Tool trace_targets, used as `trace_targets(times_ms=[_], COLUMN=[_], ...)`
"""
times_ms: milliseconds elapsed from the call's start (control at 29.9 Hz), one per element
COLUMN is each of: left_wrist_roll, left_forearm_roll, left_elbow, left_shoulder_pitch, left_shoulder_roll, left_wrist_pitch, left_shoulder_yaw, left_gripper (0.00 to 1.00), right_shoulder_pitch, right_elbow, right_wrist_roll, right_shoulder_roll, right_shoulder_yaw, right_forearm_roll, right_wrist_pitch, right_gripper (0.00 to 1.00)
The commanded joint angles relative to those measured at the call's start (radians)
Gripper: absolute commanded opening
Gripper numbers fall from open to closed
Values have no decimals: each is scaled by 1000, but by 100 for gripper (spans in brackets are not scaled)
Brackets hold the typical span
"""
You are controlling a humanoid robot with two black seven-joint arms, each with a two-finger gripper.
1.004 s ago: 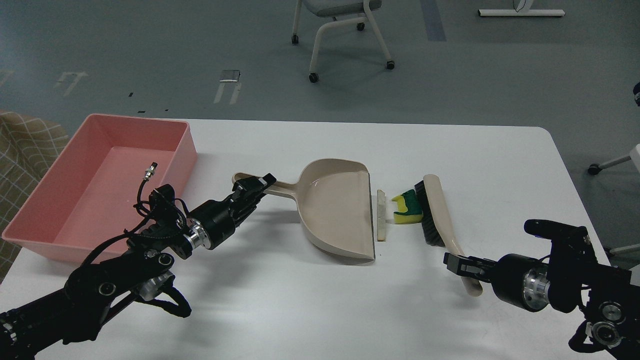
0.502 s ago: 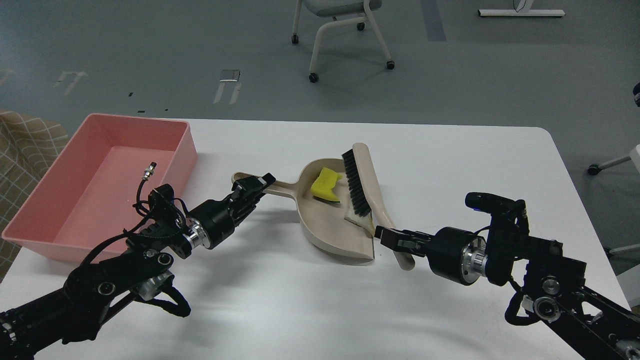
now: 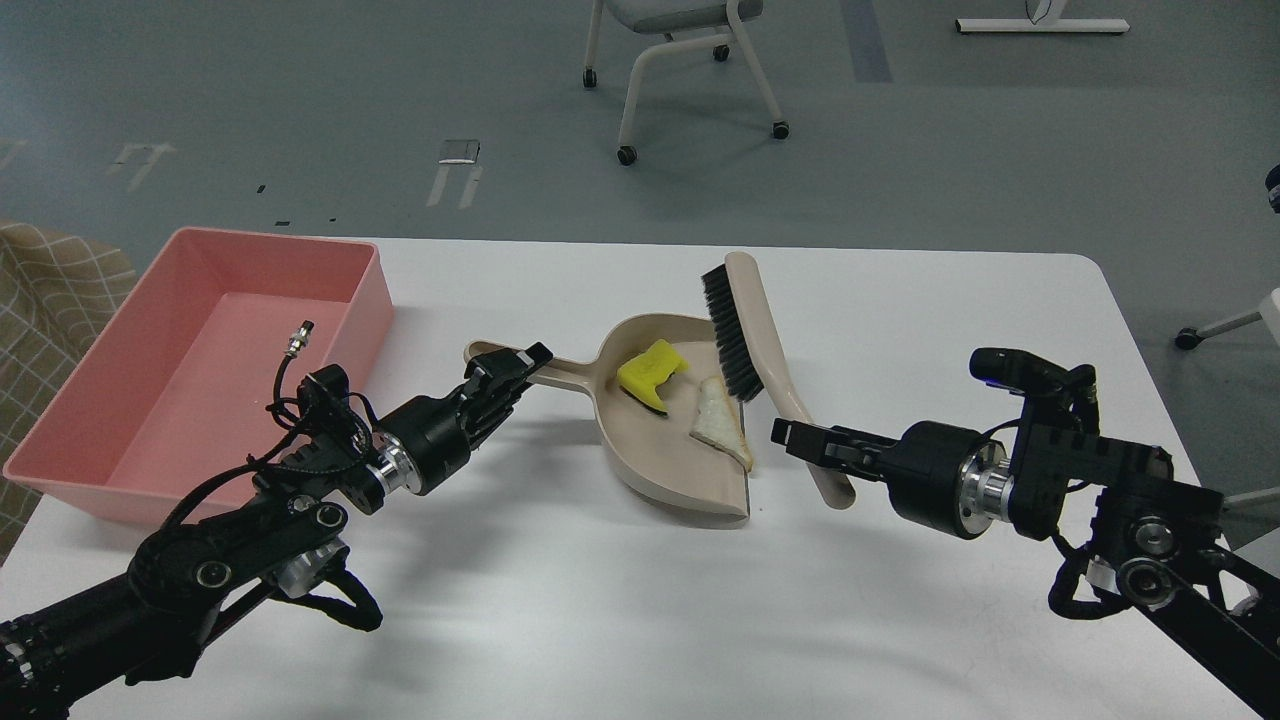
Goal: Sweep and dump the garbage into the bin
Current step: 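Sweep the sponge and white scrap into the dustpan with the brush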
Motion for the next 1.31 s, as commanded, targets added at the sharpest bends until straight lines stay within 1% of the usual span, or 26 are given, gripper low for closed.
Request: trace_targets(times_ms=[0,268,502,870,1071,1238,1272], left_wrist_roll=[1,1,1,-1,-7,-5,-5], left_forearm_roll=[0,-2,-2,-3,-5,-5,-5], left_elbow=[2,0,0,0,0,0,0], left_shoulder_pitch=[6,6,3,-1,-3,-4,-4], left_shoulder_roll=[1,10,10,14,16,5,5], left_wrist_pitch=[0,0,0,0,-2,-2,-2], left_shoulder_yaw=[0,0,-1,-6,-4,-8,-8], left_gripper=[17,17,17,17,18,18,18], right_shoulder_pitch=[-13,-83,-79,-64,-47,-47,-47], right_elbow=[-3,-12,-26,-26,-7,0,0], right_wrist_roll=[2,2,0,-1,0,2,2], right_shoulder_roll=[-33,-24,-18,114,103,30,30], right_shoulder_yaw=[-7,-32,-90,-95,-90,-52,-52], right_forearm_roll=[2,7,8,51,60,83,83], right_wrist_pitch=[0,0,0,0,0,0,0], right_gripper=[0,0,0,0,0,0,0])
